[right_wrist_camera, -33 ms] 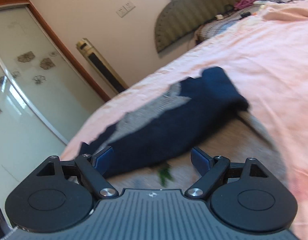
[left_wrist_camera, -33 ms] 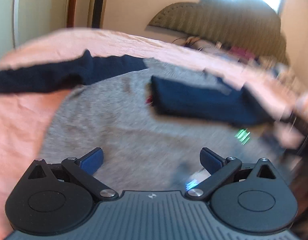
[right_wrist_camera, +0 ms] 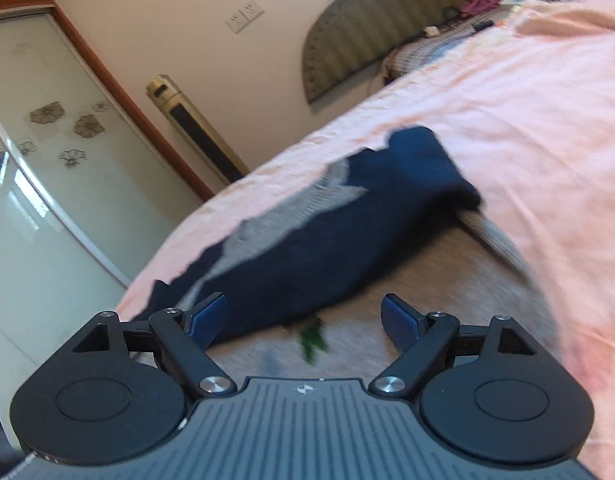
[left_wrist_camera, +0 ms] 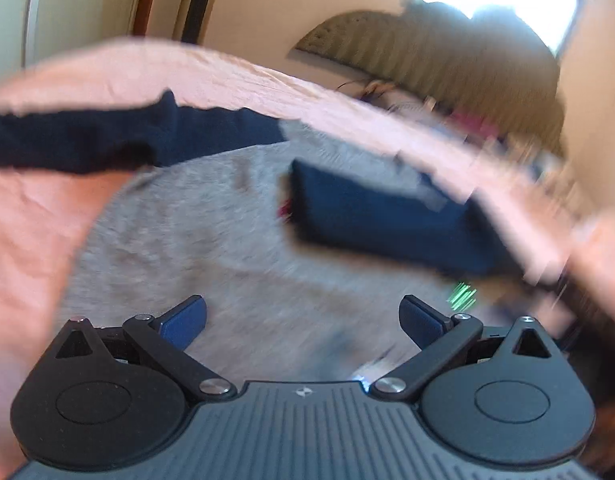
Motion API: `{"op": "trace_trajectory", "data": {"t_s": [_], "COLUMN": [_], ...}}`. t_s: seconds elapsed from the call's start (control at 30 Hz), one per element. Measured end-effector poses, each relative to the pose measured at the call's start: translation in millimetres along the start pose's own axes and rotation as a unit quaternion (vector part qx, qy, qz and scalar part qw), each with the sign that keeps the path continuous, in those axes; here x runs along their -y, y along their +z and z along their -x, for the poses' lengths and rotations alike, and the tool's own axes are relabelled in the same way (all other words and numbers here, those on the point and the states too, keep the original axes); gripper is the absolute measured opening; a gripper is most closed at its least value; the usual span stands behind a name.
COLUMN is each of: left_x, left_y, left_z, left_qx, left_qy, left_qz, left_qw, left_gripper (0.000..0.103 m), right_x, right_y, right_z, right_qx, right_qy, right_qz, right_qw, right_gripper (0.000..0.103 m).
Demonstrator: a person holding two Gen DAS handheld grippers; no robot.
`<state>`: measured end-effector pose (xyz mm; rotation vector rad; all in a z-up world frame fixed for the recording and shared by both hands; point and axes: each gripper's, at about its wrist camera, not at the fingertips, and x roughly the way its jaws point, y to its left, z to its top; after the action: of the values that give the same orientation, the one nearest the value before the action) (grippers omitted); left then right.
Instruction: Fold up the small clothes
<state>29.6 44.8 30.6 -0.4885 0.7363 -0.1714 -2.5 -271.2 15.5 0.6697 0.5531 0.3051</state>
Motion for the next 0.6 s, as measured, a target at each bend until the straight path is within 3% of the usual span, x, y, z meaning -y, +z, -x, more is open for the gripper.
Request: {"op": "trace_trajectory", "data": {"t_s": [0.07, 0.1, 0.2, 0.3, 0.33, 0.37, 0.4, 0.43, 0.5, 0.53, 0.6], "left_x": [-7.4, -7.8, -1.3, 20.9, 29.4, 37.3, 44.2, 47.1, 52.0, 54.5, 59.6], "left_y": [21.0, 30.5, 48.1, 51.3, 51.0, 50.0, 49.2, 49.9, 56.4, 59.5, 68.2], "left_z": [-14.3, -26.4, -70.0, -91.3, -95.7, -100.8, -104.2, -105.8, -100.0, -91.2, -73.6], "left_qx": [-0.007, -0.011, -0.045, -0.036, -0.032, -0.029, -0.022, -0.019, -0.014, 0.003, 0.048], "left_qy": [-0.024, -0.024, 0.010, 0.043, 0.059, 0.086, 0.128, 0.139, 0.144, 0.146, 0.142], "left_qz": [0.072, 0.085, 0.074, 0.005, -0.022, -0.048, -0.074, -0.086, -0.090, -0.101, -0.122], "left_qw": [0.9971, 0.9960, 0.9962, 0.9984, 0.9975, 0.9947, 0.9888, 0.9864, 0.9853, 0.9841, 0.9812], "left_gripper": [0.103, 0.103, 0.102, 0.097, 0.069, 0.030, 0.019, 0.015, 0.011, 0.004, 0.004], "right_x": [0.1, -0.3, -4.4, 0.2, 1.9, 3.0, 3.3, 2.9, 2.8, 3.0, 3.3], "right_y": [-0.1, -2.1, -3.9, -0.6, 0.3, 0.7, 1.0, 1.1, 0.7, 0.9, 1.1], "right_z": [2.5, 0.4, -1.8, -0.3, 0.4, 0.9, 1.0, 0.8, 0.9, 1.1, 1.2], "right_qx": [0.010, 0.006, -0.001, 0.001, 0.003, 0.004, 0.005, 0.004, 0.003, 0.003, 0.003], "right_qy": [0.013, 0.013, 0.018, 0.034, 0.039, 0.042, 0.043, 0.043, 0.043, 0.044, 0.045], "right_qz": [-0.003, 0.001, 0.018, 0.003, -0.002, -0.005, -0.005, -0.004, -0.002, -0.002, -0.002], "right_qw": [1.000, 1.000, 1.000, 0.999, 0.999, 0.999, 0.999, 0.999, 0.999, 0.999, 0.999], "right_gripper": [0.089, 0.092, 0.097, 0.098, 0.099, 0.099, 0.099, 0.099, 0.099, 0.099, 0.100]}}
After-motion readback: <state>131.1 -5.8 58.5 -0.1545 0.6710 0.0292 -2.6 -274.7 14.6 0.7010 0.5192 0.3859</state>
